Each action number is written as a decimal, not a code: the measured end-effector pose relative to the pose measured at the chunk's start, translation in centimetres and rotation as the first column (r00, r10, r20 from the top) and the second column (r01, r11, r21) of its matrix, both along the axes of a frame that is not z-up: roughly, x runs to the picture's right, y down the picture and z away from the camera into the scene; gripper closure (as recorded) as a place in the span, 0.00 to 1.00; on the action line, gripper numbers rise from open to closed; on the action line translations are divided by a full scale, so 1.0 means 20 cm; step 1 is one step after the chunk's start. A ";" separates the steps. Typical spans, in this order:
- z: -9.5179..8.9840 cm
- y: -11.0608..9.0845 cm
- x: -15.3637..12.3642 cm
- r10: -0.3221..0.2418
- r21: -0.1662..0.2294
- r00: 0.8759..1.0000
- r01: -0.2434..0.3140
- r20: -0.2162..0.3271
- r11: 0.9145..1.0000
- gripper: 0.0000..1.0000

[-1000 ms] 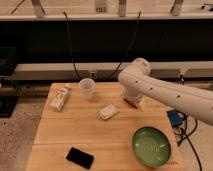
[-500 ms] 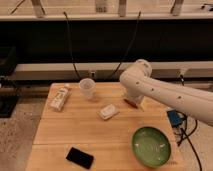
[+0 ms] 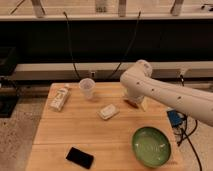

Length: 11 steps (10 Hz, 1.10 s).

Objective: Move the arm in a circular motion

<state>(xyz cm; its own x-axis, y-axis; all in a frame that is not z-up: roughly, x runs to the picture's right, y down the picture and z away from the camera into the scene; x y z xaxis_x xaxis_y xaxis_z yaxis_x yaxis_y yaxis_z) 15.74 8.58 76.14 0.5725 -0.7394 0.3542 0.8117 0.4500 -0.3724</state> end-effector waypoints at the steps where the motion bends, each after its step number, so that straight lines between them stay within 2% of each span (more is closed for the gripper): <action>1: 0.00 0.00 0.00 -0.003 -0.001 1.000 0.003 0.002 1.000 0.20; 11: 0.01 0.04 -0.04 -0.091 -0.029 0.994 0.093 0.052 0.995 0.20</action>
<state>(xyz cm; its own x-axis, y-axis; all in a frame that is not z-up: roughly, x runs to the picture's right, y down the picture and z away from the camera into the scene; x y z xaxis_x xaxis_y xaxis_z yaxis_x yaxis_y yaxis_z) 15.00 9.41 76.35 0.4830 -0.7765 0.4046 0.8674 0.3613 -0.3422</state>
